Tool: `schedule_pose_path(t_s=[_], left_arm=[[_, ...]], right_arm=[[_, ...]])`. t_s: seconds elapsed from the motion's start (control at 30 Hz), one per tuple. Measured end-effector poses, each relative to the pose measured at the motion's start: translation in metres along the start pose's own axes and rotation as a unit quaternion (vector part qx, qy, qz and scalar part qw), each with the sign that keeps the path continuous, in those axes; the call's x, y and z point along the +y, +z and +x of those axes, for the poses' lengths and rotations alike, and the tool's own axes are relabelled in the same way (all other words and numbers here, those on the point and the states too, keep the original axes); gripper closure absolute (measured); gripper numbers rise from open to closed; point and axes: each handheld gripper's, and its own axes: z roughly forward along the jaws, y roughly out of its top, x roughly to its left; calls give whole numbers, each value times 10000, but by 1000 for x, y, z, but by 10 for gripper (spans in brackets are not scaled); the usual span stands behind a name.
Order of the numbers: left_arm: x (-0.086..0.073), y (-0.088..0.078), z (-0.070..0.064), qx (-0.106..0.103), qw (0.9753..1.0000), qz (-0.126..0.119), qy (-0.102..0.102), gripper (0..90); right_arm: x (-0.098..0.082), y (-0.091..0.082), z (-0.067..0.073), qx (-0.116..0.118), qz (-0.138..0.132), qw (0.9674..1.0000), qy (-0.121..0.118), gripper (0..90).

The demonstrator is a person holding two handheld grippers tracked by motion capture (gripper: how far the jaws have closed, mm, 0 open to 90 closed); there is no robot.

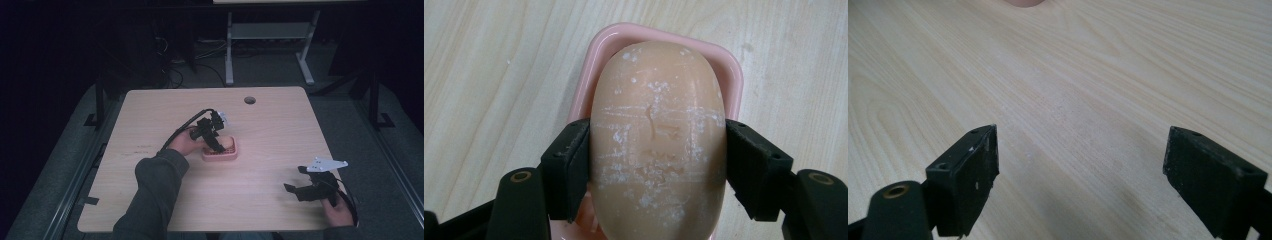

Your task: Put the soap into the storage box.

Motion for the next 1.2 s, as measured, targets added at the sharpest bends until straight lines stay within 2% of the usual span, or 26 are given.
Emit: schedule_pose_path(t_s=[0.23,1.2], left_arm=[[-2,3,1,-9,10000,26,-51,323],[-4,4,3,82,9999,120,11,321]], right_arm=[[0,0,0,12,-20,10000,-9,141],[0,0,0,13,-9,10000,5,141]])
